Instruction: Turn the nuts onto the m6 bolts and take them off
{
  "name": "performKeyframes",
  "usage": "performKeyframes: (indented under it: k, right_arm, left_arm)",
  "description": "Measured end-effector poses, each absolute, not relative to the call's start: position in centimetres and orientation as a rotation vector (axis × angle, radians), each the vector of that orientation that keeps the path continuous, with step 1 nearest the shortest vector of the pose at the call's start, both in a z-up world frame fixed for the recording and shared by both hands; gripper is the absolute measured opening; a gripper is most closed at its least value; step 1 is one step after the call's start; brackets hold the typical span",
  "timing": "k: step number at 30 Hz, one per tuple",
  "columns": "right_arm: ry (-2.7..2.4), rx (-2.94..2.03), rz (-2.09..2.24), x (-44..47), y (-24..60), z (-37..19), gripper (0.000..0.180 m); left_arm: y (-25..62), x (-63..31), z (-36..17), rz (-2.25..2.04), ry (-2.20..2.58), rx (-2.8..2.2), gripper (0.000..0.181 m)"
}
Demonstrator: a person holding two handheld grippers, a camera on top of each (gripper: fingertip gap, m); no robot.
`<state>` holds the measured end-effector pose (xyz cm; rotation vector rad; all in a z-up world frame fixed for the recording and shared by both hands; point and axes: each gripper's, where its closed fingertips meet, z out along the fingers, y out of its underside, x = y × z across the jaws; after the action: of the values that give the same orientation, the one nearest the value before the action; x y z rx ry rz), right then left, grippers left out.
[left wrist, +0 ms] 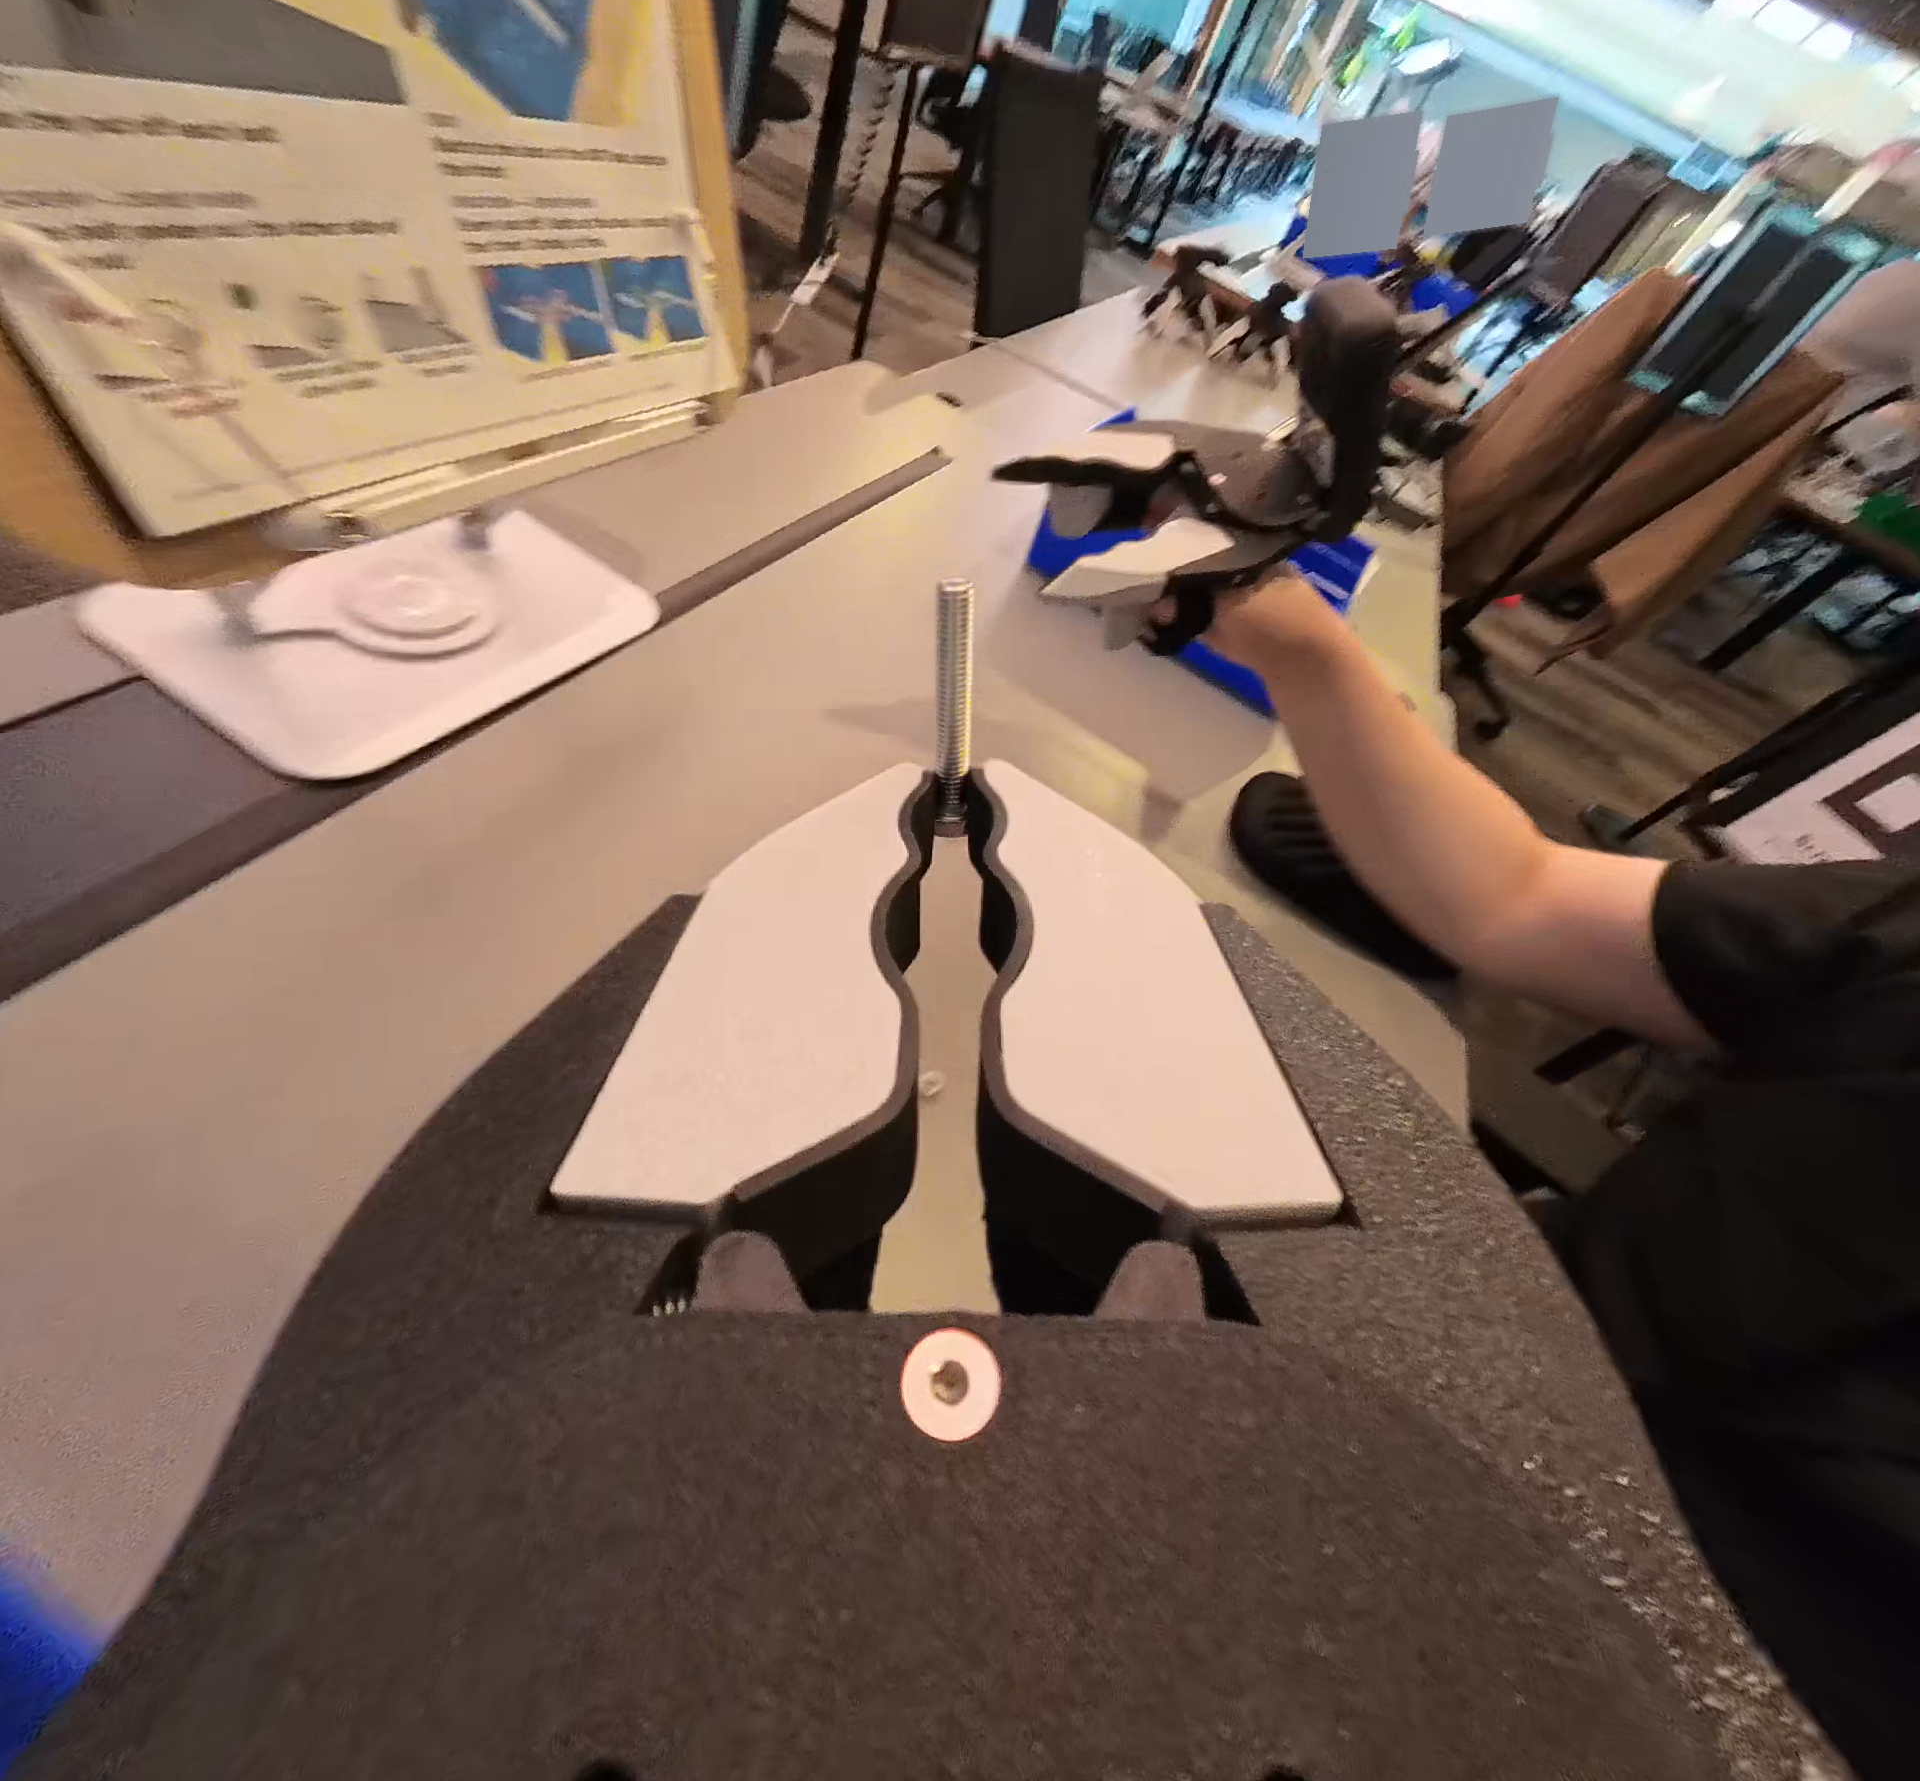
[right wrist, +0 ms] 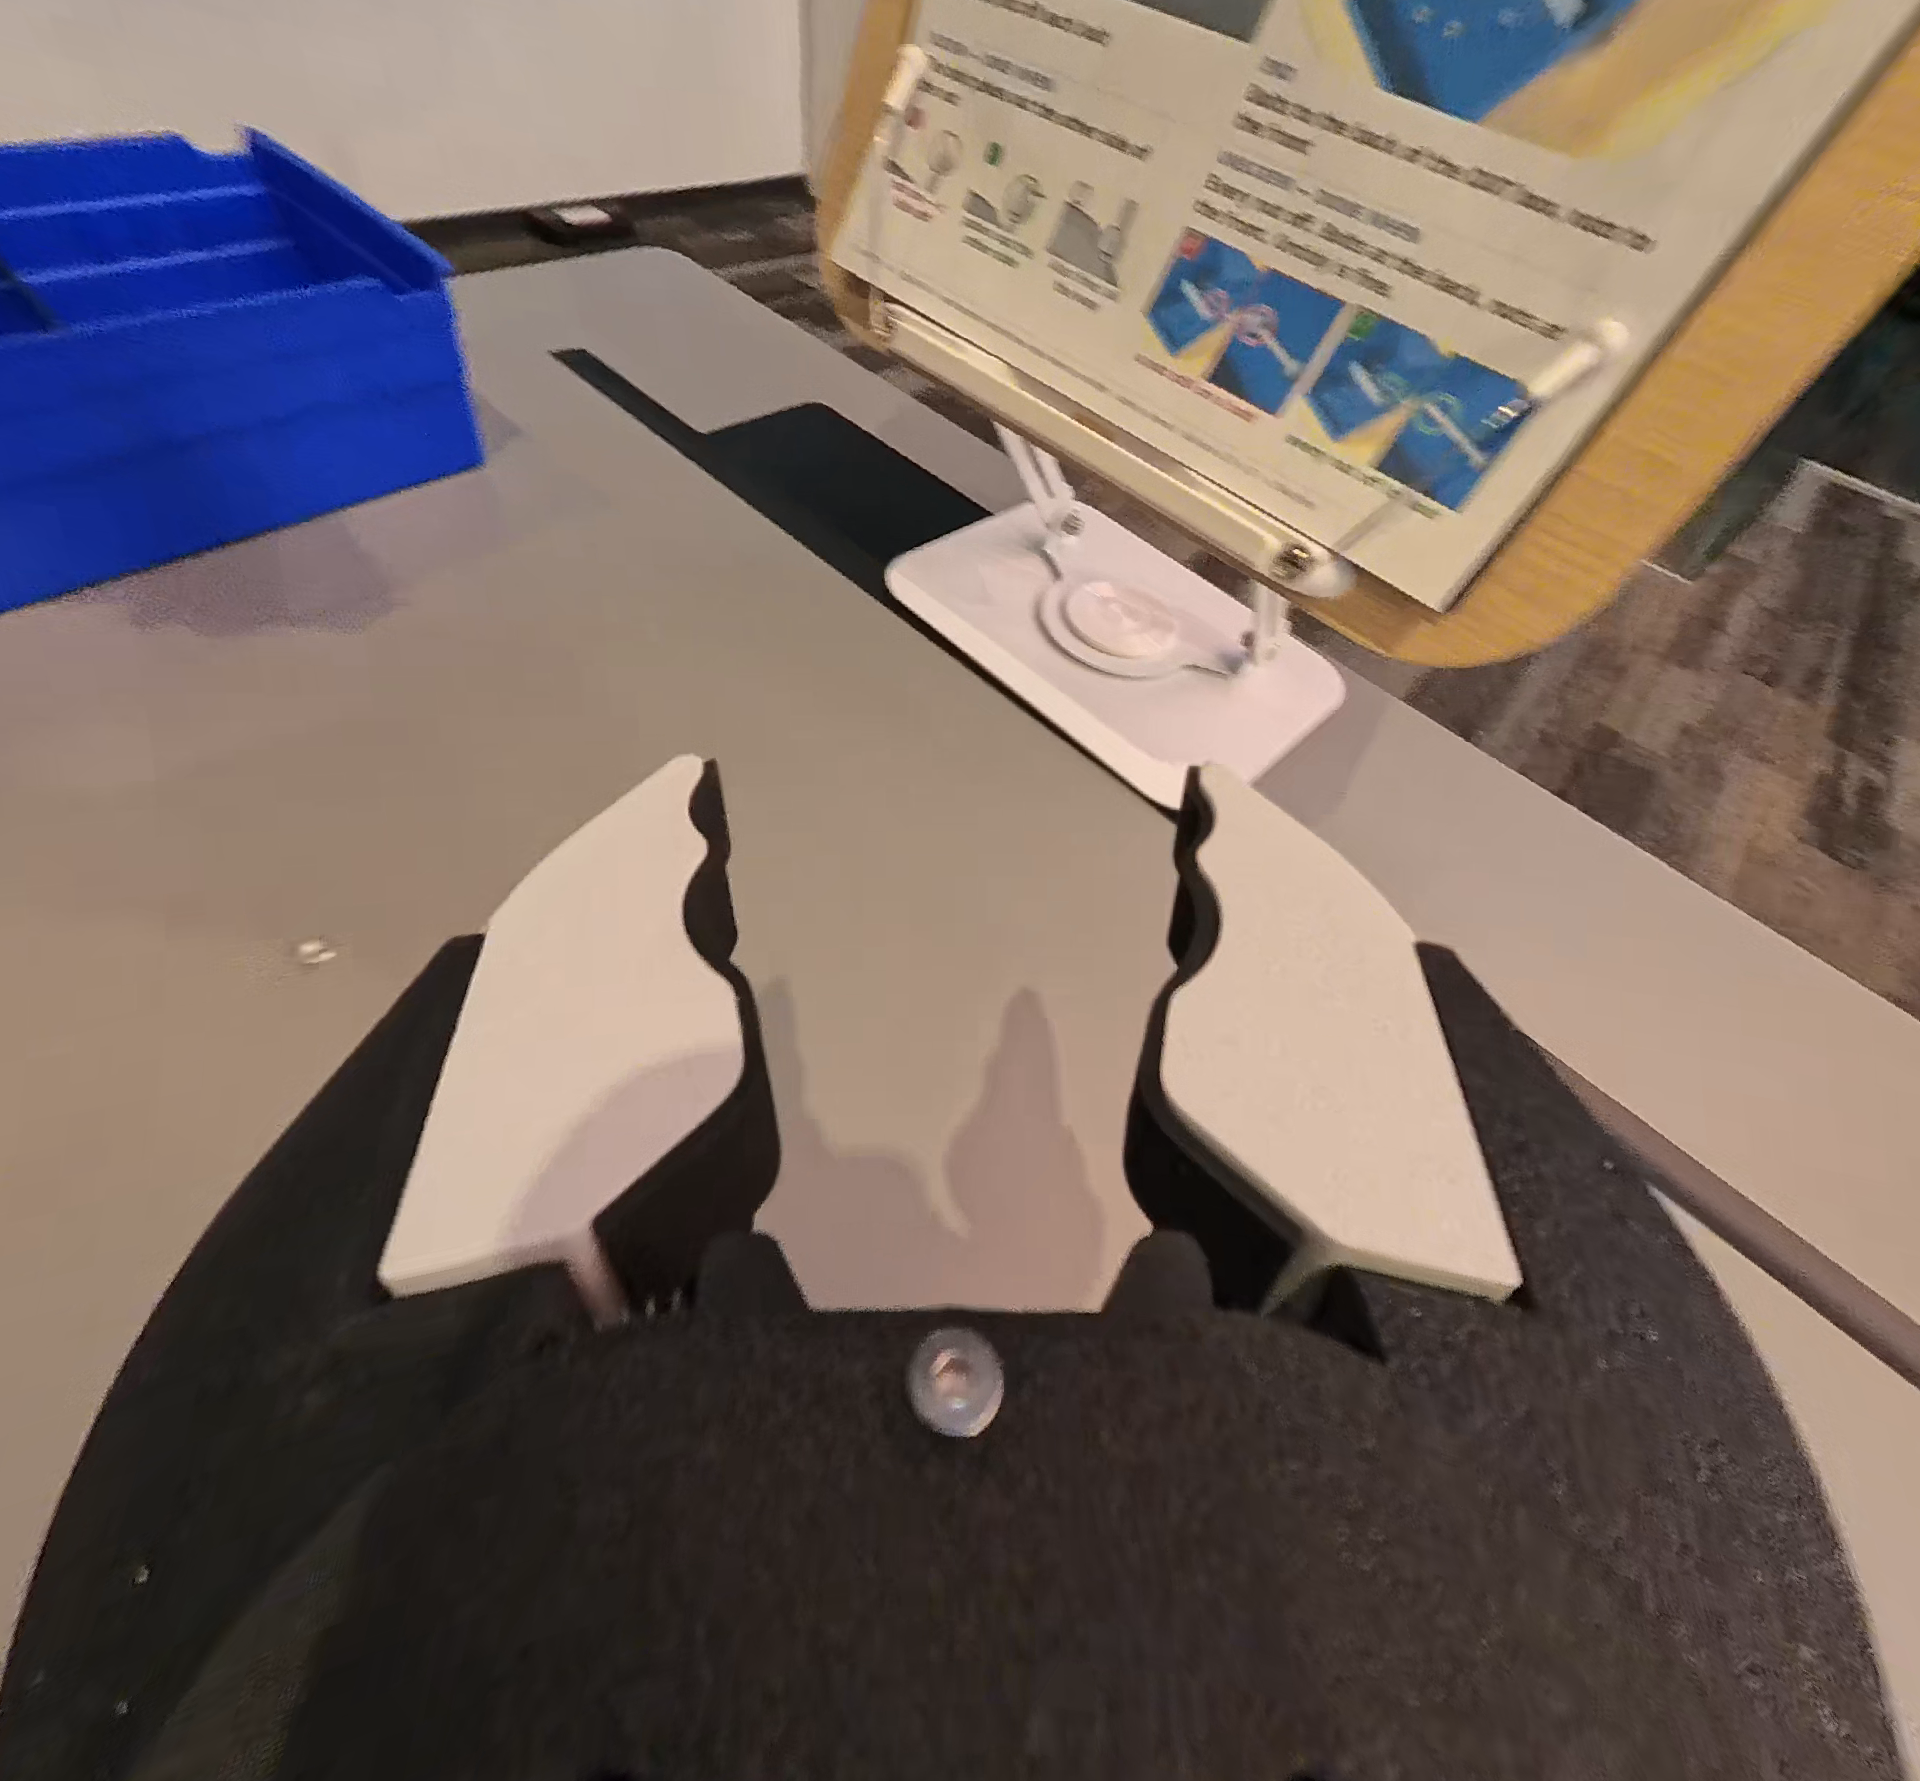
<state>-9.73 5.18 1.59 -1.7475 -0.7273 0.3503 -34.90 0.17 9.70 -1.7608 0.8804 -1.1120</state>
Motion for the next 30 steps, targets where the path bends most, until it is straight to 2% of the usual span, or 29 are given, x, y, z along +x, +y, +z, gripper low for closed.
performKeyframes:
  k: [5, 10, 15, 19, 23, 30]
  right_arm:
    - [-0.824, -1.671, 0.565, -14.2, 2.4, 3.0, 0.081]
    - [-0.923, -1.529, 0.957, -20.3, -2.6, 5.3, 0.074]
    - [-0.993, -1.475, 1.131, -24.1, -5.6, 5.7, 0.065]
    - [-1.011, -1.472, 1.216, -25.1, -6.5, 5.6, 0.048]
    - [-1.029, -1.426, 1.296, -25.2, -7.3, 6.1, 0.009]
    - [-1.062, -1.448, 1.328, -25.1, -7.4, 5.8, 0.005]
  left_arm:
    - [-2.9, -30.4, 8.3, -1.264, 0.862, -1.660, 0.005]
    - [-5.6, -27.3, 5.2, -1.334, 0.869, -1.641, 0.005]
    - [-7.7, -25.1, 3.8, -1.319, 0.932, -1.628, 0.005]
    - [-8.4, -24.1, 3.6, -1.307, 0.972, -1.628, 0.005]
    - [-8.6, -23.6, 3.5, -1.293, 1.006, -1.624, 0.005]
    - [-8.4, -23.2, 3.2, -1.309, 0.993, -1.628, 0.006]
